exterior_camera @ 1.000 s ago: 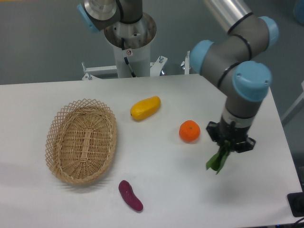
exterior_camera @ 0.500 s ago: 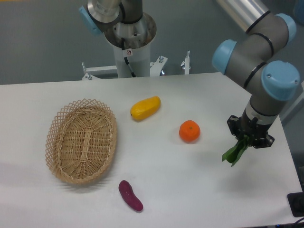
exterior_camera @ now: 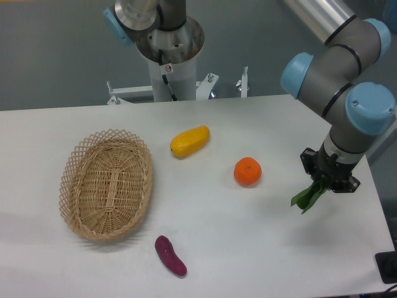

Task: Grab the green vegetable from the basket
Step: 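Hold the bok choy raised in the closed gripper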

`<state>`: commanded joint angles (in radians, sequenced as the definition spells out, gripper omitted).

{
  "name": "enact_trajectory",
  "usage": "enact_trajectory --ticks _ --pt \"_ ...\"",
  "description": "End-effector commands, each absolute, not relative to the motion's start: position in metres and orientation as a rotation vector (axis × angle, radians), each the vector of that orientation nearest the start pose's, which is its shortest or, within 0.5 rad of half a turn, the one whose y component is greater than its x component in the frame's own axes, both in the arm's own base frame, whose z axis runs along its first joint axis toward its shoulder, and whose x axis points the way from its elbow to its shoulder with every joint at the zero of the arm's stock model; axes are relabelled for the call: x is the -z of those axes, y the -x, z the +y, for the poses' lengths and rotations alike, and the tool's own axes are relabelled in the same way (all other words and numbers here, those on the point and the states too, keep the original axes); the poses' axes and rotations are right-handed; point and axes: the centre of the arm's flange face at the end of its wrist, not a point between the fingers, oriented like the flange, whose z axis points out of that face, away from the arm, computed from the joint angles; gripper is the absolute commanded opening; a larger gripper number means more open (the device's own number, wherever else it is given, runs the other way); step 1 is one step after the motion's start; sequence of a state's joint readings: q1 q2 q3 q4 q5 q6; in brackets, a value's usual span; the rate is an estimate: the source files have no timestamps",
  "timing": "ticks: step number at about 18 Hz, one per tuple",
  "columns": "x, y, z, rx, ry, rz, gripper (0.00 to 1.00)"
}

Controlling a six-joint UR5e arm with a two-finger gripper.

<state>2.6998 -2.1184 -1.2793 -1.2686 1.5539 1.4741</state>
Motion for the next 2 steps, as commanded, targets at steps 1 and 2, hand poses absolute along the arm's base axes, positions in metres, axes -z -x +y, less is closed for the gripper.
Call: enact_trajectory --ticks 1,2 --pt "-0.3311 0.5794 0.4235 -0.061 3.065 0.535 0.12" --pt "-0.3321 0.5792 0.4233 -0.064 3.066 0.535 0.12"
